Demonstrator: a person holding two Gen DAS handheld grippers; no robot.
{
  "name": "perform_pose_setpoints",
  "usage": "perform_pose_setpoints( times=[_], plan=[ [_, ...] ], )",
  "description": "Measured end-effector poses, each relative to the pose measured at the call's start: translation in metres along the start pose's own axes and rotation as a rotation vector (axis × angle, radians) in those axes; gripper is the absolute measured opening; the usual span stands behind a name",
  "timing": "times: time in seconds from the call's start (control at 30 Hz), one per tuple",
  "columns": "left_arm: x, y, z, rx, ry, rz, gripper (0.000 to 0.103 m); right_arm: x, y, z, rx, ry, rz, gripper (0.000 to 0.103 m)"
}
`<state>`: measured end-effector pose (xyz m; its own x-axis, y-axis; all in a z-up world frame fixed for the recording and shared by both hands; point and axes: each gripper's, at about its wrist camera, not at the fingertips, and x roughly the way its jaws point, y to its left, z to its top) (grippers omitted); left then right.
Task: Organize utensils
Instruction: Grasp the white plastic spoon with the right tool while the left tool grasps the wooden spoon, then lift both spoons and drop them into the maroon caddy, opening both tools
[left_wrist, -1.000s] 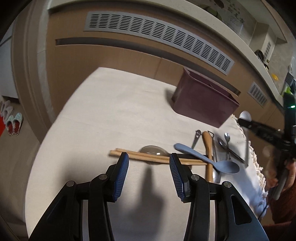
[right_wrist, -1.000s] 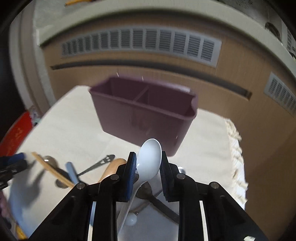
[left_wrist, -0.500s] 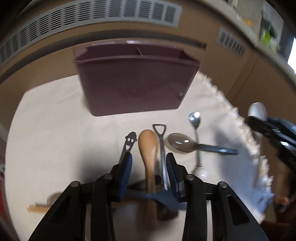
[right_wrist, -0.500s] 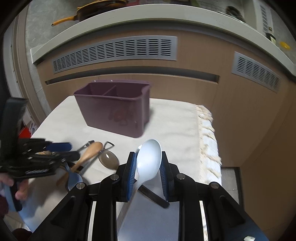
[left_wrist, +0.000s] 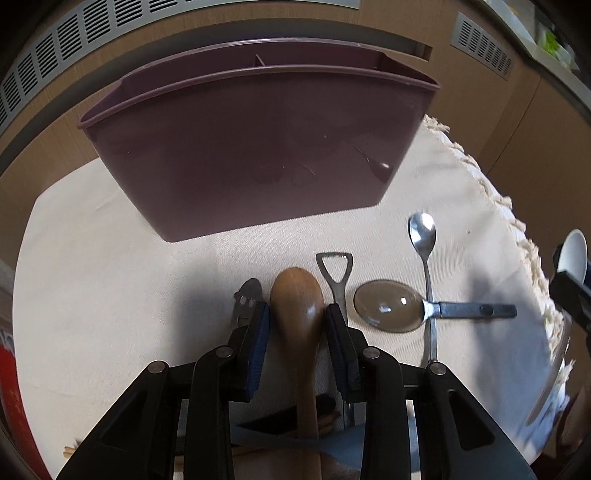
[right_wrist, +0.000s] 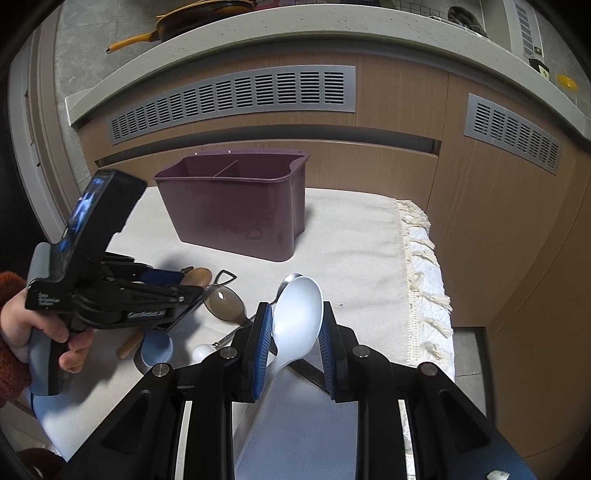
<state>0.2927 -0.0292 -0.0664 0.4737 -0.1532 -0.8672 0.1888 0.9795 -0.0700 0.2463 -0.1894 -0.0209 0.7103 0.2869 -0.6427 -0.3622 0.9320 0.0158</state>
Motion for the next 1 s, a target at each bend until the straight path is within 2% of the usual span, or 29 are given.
perform_pose_setpoints(
  times=[0.1,0.17,0.3,0.47,0.63,0.73,0.87,0.93,1.0],
  plan=[
    [-0.02,0.01,-0.009,-0.045,-0.081,-0.046,0.03,-0.004,0.002,0.002,0.003,-0.009,0.017,0.023],
    [-0.048,0.015,-0.02,-0.066,-0.176,-0.073,0.03,-0.01,0.004,0.004,0.0,-0.024,0.036,0.023],
    [-0.091,0.027,-0.038,-0.121,-0.308,-0.121,0.03,-0.017,0.008,0.009,0.001,-0.044,0.077,0.023],
    [-0.118,0.04,-0.053,-0.14,-0.389,-0.1,0.029,-0.014,0.014,0.013,0.013,-0.041,0.088,0.023],
    [-0.138,0.042,-0.05,-0.135,-0.465,-0.111,0.029,-0.011,0.025,0.019,-0.024,-0.046,0.042,0.023],
    [-0.172,0.047,-0.029,-0.131,-0.557,-0.151,0.029,-0.023,0.029,0.043,-0.056,-0.14,0.01,0.023],
    [-0.213,0.064,0.018,-0.141,-0.702,-0.192,0.029,-0.052,0.036,0.104,-0.1,-0.37,-0.015,0.023],
    [-0.217,0.071,0.038,-0.147,-0.753,-0.186,0.03,-0.053,0.041,0.128,-0.115,-0.467,-0.043,0.024],
    [-0.213,0.079,0.055,-0.158,-0.786,-0.177,0.03,-0.041,0.042,0.15,-0.103,-0.518,-0.062,0.024]
  ],
)
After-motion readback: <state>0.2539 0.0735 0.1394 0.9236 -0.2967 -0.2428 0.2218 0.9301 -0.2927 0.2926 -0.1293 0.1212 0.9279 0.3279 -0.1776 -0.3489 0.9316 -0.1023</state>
